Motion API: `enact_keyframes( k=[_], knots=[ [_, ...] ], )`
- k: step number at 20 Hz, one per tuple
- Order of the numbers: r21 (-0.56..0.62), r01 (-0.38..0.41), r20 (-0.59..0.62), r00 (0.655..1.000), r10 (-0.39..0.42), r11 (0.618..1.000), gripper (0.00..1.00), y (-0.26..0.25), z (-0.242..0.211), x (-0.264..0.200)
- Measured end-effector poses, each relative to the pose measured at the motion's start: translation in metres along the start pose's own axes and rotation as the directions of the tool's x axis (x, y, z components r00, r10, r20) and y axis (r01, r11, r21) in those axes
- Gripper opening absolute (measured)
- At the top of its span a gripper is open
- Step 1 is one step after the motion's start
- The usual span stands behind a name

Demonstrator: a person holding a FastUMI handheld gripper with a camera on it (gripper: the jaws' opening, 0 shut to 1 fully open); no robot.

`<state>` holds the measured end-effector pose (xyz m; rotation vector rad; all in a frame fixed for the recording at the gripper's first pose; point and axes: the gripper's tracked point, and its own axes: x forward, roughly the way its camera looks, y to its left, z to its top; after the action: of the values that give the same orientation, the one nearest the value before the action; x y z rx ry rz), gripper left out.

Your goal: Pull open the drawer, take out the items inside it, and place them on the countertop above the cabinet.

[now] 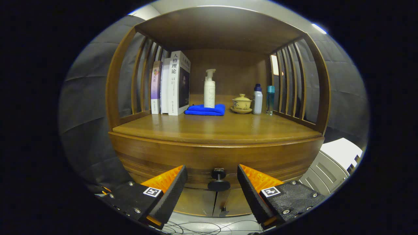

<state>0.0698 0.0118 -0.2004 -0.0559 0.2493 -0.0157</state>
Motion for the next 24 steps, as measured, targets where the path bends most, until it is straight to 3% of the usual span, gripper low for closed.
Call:
enact_keyframes(
  k=[6,12,14,17,24],
  knots=[
    [0.030,0.019,-0.017,1.000,-0.018,0.999,0.92,-0.008,-0.021,0.017],
    [0.004,0.030,-0.044,0.999,-0.030,1.000,0.76,-0.012,-0.037,0.027],
    [0.052,-0.011,-0.052,0.999,0.014,0.999,0.65,-0.003,-0.039,0.029],
    [0.055,-0.016,-0.046,0.999,0.019,0.998,0.49,-0.005,-0.040,0.031],
    [0.061,-0.018,0.009,1.000,0.017,0.998,0.38,-0.005,-0.041,0.030]
  ],
)
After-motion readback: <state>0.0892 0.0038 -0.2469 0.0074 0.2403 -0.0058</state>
